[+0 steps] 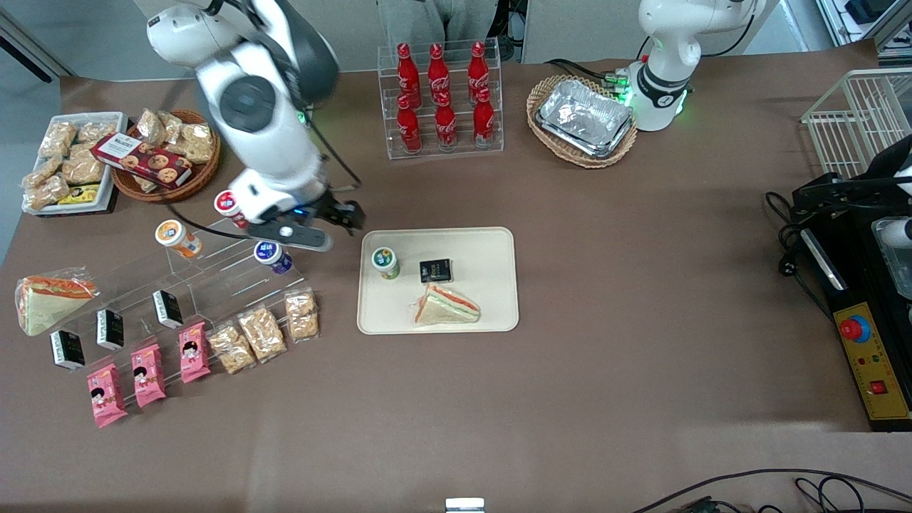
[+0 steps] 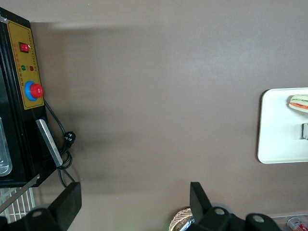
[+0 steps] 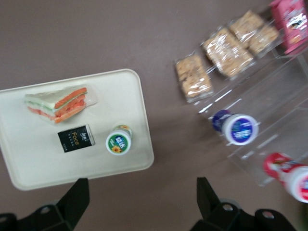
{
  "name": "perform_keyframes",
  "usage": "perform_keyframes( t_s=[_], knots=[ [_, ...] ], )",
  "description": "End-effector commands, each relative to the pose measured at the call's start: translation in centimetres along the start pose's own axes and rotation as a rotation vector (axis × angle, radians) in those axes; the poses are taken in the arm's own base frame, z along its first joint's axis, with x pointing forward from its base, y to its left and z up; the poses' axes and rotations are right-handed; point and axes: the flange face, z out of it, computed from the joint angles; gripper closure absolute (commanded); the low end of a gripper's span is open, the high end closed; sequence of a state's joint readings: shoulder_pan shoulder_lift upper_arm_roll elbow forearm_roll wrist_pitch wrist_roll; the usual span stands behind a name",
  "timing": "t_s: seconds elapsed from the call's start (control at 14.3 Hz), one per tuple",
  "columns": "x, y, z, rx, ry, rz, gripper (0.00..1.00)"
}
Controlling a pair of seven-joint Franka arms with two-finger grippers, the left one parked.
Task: Place green gum on tray
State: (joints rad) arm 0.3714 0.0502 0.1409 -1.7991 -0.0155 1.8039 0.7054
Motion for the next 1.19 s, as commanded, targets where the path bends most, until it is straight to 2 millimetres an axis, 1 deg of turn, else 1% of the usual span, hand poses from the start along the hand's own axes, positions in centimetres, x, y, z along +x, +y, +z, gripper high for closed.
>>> perform_keyframes(
  t_s=[0.0, 0.07, 0.14, 0.28, 0.35, 0.49, 0.63, 0.7, 0.77, 0.91, 0.98, 1.12],
  knots=[
    [2.1, 3.3, -7.6, 0.022, -0.060, -0.105, 0.00],
    [2.6, 5.0, -8.7, 0.025, -0.056, -0.155, 0.00],
    [3.6, 7.9, -9.9, 0.039, -0.029, -0.187, 0.00],
    [5.4, 12.3, -10.8, 0.047, -0.010, -0.244, 0.00],
    [6.4, 15.2, -11.1, 0.049, -0.002, -0.243, 0.00],
    [8.4, 20.5, -11.0, 0.042, 0.007, -0.288, 0.00],
    [9.8, 25.0, -10.9, 0.047, 0.016, -0.312, 0.00],
    [10.2, 26.7, -11.0, 0.046, 0.025, -0.328, 0.00],
    [10.5, 27.5, -11.0, 0.049, 0.027, -0.341, 0.00],
    [10.9, 29.5, -10.7, 0.057, 0.023, -0.281, 0.00],
    [11.1, 30.1, -10.6, 0.057, 0.022, -0.264, 0.00],
    [11.1, 30.4, -10.5, 0.057, 0.019, -0.259, 0.00]
  ],
)
